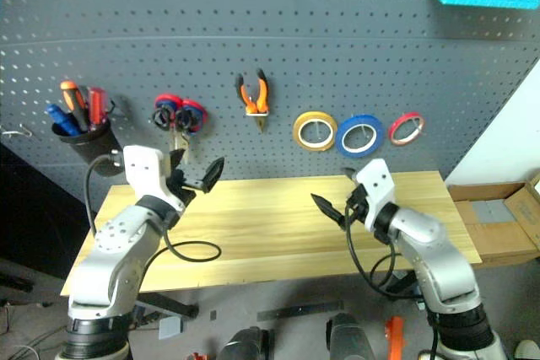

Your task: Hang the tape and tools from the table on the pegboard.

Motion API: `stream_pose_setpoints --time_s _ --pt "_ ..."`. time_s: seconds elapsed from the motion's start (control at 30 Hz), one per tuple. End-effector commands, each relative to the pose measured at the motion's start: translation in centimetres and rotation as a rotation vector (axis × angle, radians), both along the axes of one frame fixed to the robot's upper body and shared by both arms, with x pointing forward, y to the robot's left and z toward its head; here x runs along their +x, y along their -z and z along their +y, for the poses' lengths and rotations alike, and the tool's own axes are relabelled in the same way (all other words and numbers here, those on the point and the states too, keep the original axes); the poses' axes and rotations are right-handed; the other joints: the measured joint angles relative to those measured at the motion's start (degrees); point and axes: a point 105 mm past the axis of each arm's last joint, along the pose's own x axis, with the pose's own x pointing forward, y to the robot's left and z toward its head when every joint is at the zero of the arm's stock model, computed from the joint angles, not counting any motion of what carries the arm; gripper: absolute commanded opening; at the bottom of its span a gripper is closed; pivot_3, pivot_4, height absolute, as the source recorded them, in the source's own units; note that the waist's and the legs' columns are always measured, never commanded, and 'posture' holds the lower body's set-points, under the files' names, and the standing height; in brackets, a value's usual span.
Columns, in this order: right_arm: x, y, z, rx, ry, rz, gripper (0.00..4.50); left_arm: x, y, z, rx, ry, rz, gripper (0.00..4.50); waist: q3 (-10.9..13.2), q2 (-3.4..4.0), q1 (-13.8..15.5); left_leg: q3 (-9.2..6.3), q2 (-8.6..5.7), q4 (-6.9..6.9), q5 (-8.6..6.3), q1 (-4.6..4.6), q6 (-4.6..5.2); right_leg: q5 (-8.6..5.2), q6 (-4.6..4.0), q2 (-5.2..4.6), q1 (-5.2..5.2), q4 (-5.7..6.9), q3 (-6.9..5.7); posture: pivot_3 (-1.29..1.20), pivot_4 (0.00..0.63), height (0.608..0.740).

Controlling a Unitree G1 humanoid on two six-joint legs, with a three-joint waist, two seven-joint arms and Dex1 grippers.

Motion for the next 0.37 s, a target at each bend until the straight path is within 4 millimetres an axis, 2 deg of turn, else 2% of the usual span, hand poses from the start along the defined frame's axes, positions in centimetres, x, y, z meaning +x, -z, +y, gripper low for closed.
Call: stream_pose_setpoints --time_s 0.03,0.13,0.2,0.37 --pt "2.1 1.5 -2.7 -0.026 0.233 -0.115 4.50 -0.8 3.7 1.5 -0.007 -0.087 0.079 4.46 -1.11 0.35 -0.18 0.04 0.03 -0.10 -0.01 0.24 0.01 -0.01 0.00 0.03 0.23 -0.18 0.02 -0.06 0.049 0.740" --pt "2.8 3.6 -4.2 -0.051 0.318 -0.117 4.50 -1.5 6.5 2.8 -0.019 -0.174 0.129 4.46 -1.62 0.65 -0.10 0.17 0.05 -0.19 -0.05 0.97 0.07 -0.11 0.13 0.04 1.00 -0.40 0.12 -0.04 0.029 0.740" --pt "3.2 4.7 -4.9 -0.038 0.347 -0.091 4.50 -1.8 7.3 3.6 -0.028 -0.229 0.143 4.46 -2.16 0.60 0.05 0.07 0.24 -0.19 -0.06 1.18 0.09 -0.16 0.29 0.21 1.43 -0.74 -0.04 -0.03 0.019 0.740" --pt "4.1 5.4 -5.4 -0.037 0.355 -0.097 4.50 -2.3 8.4 5.3 0.002 -0.315 0.153 4.46 -3.20 0.66 0.99 0.08 0.33 -0.10 -0.06 1.20 0.08 -0.01 0.33 0.30 1.48 -0.77 -0.02 0.01 0.000 0.740"
